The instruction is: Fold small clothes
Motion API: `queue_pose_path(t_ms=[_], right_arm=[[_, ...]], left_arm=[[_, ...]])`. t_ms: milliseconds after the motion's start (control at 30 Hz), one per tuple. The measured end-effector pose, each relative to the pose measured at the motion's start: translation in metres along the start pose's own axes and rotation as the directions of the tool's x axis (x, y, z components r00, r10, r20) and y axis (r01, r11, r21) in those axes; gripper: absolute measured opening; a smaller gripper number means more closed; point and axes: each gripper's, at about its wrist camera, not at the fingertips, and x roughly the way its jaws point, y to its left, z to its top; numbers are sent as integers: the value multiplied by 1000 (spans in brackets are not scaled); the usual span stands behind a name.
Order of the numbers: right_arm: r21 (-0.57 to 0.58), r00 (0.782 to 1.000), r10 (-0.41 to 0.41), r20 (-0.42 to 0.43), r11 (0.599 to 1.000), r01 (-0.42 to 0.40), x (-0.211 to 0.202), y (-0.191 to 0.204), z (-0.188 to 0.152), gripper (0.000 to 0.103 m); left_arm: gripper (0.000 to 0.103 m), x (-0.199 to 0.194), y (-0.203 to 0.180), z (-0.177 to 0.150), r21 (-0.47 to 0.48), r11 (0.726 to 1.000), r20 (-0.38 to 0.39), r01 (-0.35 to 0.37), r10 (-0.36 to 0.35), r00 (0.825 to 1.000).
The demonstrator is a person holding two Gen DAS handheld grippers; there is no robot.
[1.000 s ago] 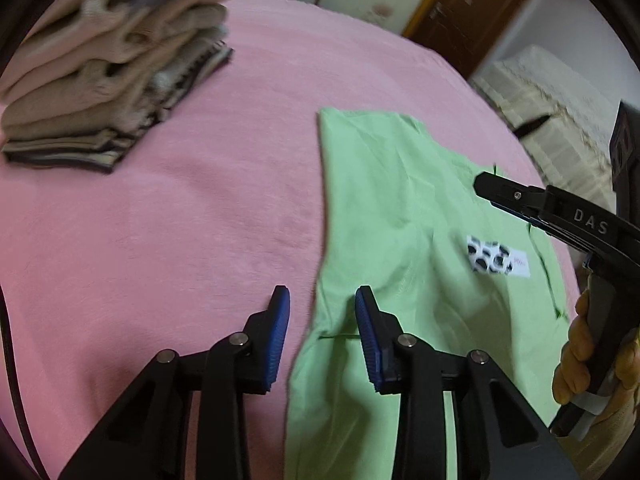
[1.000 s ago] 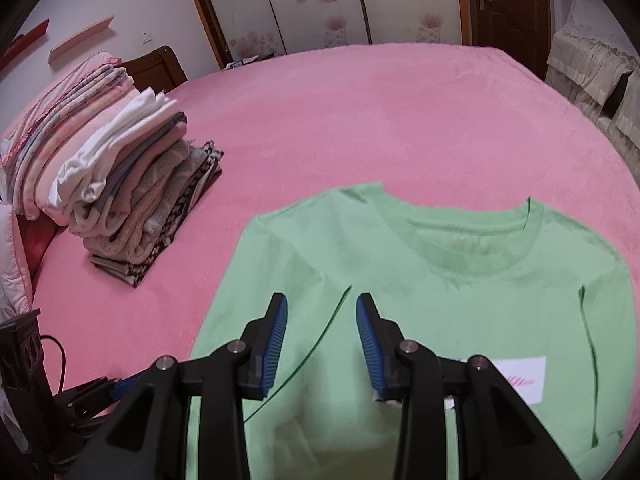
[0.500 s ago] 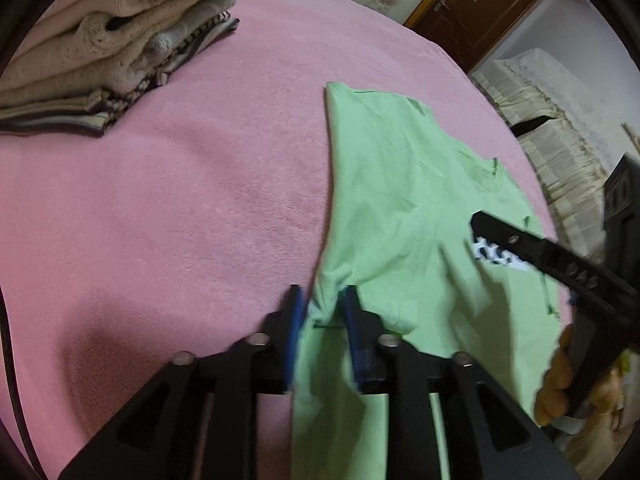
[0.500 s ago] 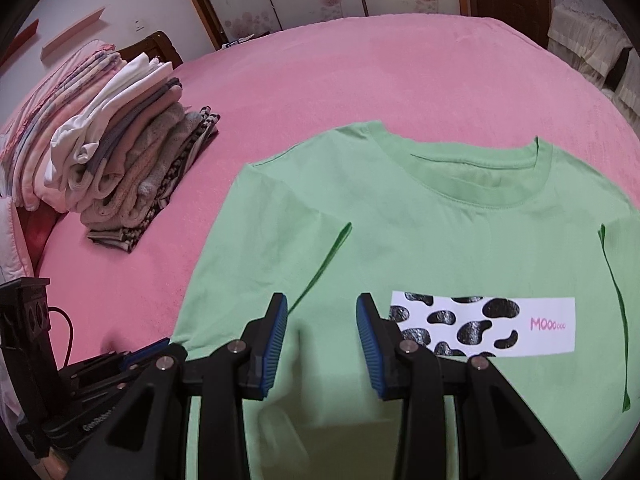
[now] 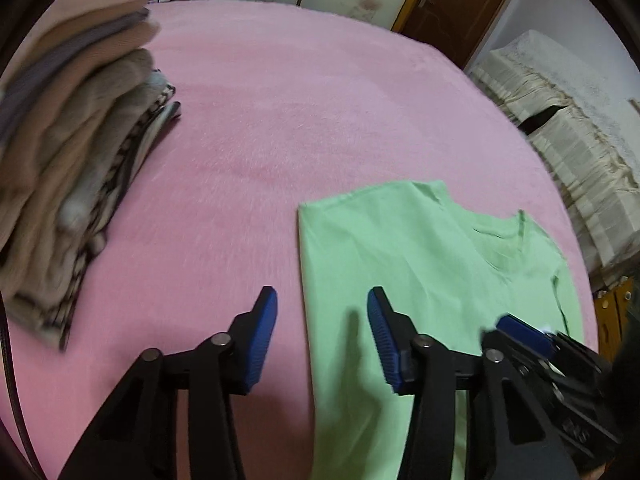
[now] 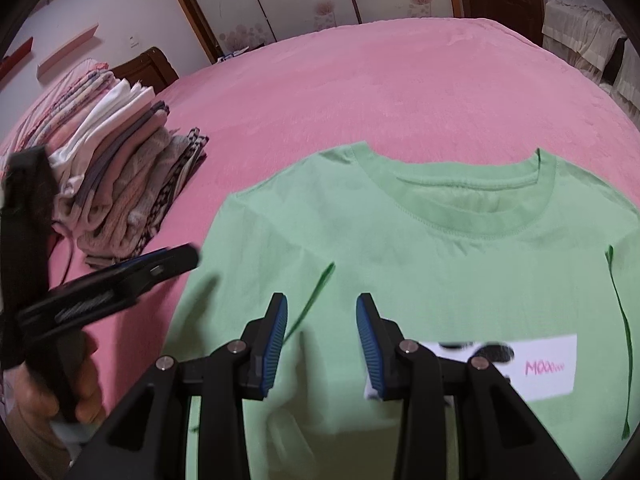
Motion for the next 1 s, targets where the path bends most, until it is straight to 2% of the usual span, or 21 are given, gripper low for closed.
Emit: queue_pose_path(t_ms=[33,100,200,367,500,667,733,800,867,900,1000], right_arm=[[6,1000,2,0,1000,-2,2,-1,2,36],[18,1000,4,-3,1000,-4,8,-5,6,36],[28,1000,5,-12,1000,-5,17,-7,10,36],[31,1000,17,-23,999,-16,25,-8,8,36],[27,999,24,-25,999,-24,28,-6,7,36],[-4,999,22,-29,1000,-22,37,4,9,36],[-7,1000,11,-29,1000,-12,41,6,11,36],[-6,1000,12,-28,1000,-12,43,5,12,35],[-20,1000,8,-28,1000,-9,44,8,13,22],[-26,1000,3,-30,1000,-4,45,8,13,22],[-29,1000,2,-30,1000,-3,46,8,12,22]], left_arm=[[39,7,0,5,-1,1000,-8,-9,9,1000],[23,21,1,9,-3,1000,-27,-16,16,1000],[11,29,2,11,-4,1000,-25,-2,2,1000],[3,26,-2,7,34,999,36,-31,29,999],[2,18,7,6,1,999,87,-46,45,995],[2,16,16,7,-21,998,105,-63,65,992],[2,18,19,8,-32,998,93,-47,50,994],[2,20,21,8,-41,999,73,0,3,997],[7,23,19,11,-52,999,54,12,-10,999],[14,24,18,12,-55,998,45,15,-13,999],[23,34,19,16,-87,996,10,22,-21,1000]])
